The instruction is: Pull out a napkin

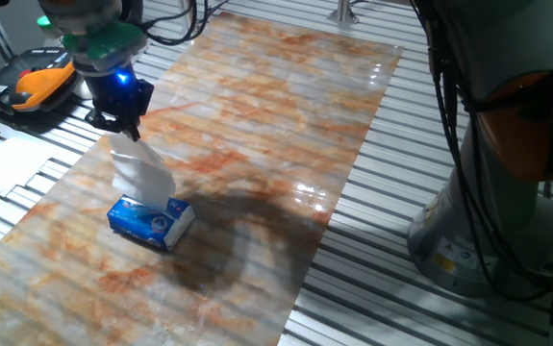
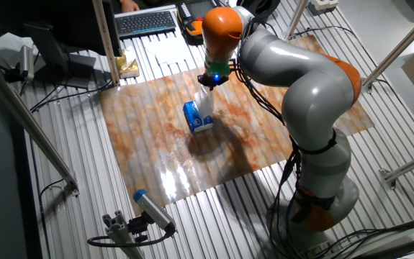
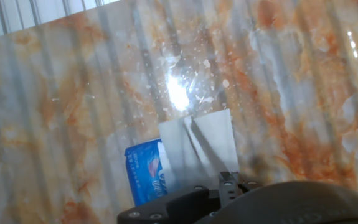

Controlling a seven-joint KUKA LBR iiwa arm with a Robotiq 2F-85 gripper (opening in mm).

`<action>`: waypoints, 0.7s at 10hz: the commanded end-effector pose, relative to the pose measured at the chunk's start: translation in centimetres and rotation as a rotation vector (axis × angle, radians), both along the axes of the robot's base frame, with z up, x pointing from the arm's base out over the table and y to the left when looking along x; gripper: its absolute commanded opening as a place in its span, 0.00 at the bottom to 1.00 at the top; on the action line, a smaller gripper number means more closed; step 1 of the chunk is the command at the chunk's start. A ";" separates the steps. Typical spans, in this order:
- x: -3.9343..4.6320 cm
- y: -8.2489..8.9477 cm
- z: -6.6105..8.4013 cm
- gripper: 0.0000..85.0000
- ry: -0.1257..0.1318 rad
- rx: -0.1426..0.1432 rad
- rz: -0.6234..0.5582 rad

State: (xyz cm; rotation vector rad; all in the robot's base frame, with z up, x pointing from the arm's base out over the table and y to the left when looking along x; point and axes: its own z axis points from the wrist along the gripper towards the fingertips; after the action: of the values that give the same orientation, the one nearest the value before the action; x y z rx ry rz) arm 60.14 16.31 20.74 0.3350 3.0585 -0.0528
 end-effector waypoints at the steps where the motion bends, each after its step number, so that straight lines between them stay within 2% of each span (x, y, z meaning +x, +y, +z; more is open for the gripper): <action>1: -0.01 -0.1 0.1 0.00 0.000 -0.002 0.001; 7: -0.07 -1.7 0.9 0.00 -0.001 0.004 0.023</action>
State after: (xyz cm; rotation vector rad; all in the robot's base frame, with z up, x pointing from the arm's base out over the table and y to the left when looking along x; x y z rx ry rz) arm 60.04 14.57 21.66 0.2977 3.0619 -0.0411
